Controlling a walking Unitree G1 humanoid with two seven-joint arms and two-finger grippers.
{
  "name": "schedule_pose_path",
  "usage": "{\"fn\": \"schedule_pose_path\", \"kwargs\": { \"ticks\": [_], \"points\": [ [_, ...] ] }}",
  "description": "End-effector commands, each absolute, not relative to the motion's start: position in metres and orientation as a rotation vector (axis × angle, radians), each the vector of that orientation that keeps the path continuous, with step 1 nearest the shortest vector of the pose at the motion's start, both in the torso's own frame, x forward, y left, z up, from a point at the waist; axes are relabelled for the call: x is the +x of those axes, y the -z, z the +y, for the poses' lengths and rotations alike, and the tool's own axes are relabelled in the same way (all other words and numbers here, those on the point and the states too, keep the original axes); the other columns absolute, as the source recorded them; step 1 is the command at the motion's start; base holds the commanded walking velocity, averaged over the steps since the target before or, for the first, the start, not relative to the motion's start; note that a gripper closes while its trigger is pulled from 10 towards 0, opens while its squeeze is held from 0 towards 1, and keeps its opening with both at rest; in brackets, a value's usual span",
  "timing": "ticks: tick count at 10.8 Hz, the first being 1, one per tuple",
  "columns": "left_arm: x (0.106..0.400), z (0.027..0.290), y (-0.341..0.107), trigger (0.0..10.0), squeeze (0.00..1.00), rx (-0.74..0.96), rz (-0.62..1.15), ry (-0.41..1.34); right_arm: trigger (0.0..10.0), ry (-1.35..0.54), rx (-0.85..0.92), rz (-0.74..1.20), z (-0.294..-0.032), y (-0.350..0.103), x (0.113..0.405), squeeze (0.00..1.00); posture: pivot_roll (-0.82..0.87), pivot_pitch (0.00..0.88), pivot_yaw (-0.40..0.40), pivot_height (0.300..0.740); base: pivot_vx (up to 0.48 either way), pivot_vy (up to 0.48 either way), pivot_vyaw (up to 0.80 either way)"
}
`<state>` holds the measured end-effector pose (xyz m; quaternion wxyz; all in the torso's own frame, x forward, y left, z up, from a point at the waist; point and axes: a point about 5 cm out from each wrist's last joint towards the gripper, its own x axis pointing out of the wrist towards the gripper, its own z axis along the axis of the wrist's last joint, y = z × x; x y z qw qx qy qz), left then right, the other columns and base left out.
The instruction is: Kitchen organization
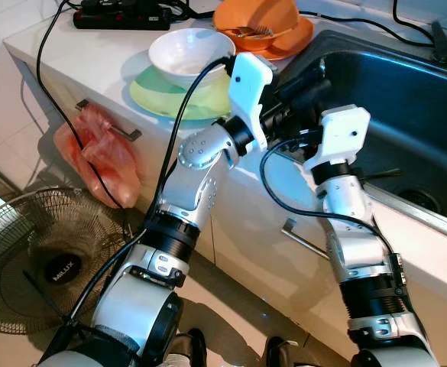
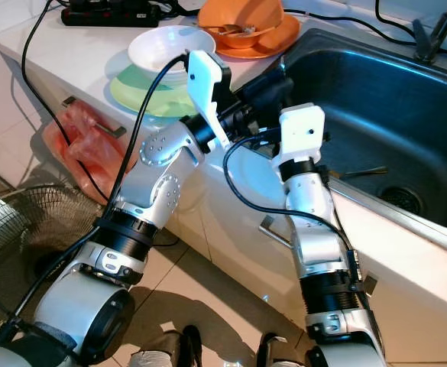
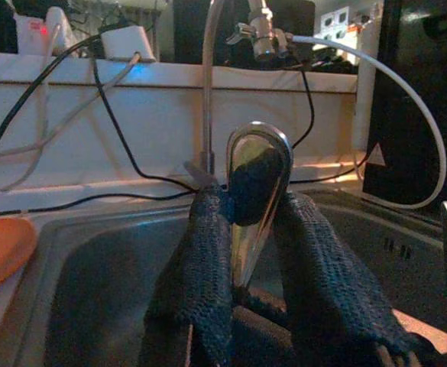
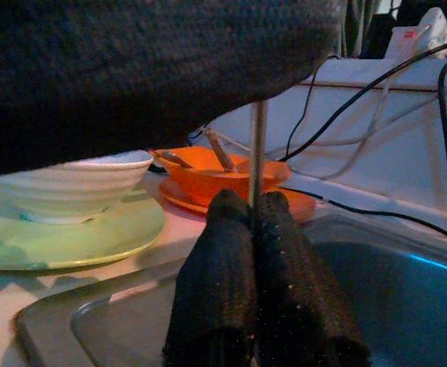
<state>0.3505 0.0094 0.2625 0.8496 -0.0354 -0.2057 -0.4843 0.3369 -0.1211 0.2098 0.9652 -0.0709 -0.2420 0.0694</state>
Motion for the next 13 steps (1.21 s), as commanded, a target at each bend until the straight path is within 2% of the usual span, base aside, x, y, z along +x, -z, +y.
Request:
{"fn": "schedule_pose_path", "kwargs": {
  "ticks": [1, 4, 5, 10, 11, 12, 13],
  "points": [
    [0.350, 0.009, -0.259, 10.0, 1.00, -0.064, -0.423, 1.017, 0.0, -0.144, -0.135, -0.480, -0.119, -0.209, 0.338, 0.00, -0.03, 0.155, 0.070, 0.740, 0.000, 0.000, 0.00],
    [0.349, 0.017, -0.261, 10.0, 1.00, -0.084, -0.448, 0.974, 0.0, -0.111, -0.136, -0.465, -0.123, -0.207, 0.342, 0.00, -0.02, 0.153, 0.069, 0.740, 0.000, 0.000, 0.00],
    [0.347, 0.020, -0.259, 10.0, 0.00, -0.085, -0.447, 0.964, 0.0, -0.104, -0.139, -0.466, -0.125, -0.208, 0.344, 0.00, -0.02, 0.152, 0.066, 0.740, 0.000, 0.000, 0.00],
    [0.347, 0.036, -0.255, 10.0, 0.00, -0.043, -0.446, 0.876, 0.0, -0.053, -0.157, -0.470, -0.136, -0.216, 0.354, 0.00, -0.01, 0.148, 0.061, 0.740, 0.000, 0.000, 0.00],
    [0.350, 0.041, -0.249, 10.0, 0.00, -0.010, -0.421, 0.831, 1.3, -0.027, -0.169, -0.470, -0.141, -0.218, 0.358, 0.00, -0.01, 0.148, 0.059, 0.740, 0.000, 0.000, 0.00],
    [0.350, 0.044, -0.243, 10.0, 0.00, 0.018, -0.397, 0.803, 10.0, -0.003, -0.182, -0.469, -0.145, -0.220, 0.361, 0.00, -0.01, 0.148, 0.059, 0.740, 0.000, 0.000, 0.00],
    [0.351, 0.050, -0.236, 10.0, 0.00, 0.027, -0.361, 0.760, 10.0, 0.020, -0.197, -0.460, -0.150, -0.221, 0.366, 0.00, 0.00, 0.148, 0.057, 0.740, 0.000, 0.000, 0.00]
  ]
}}
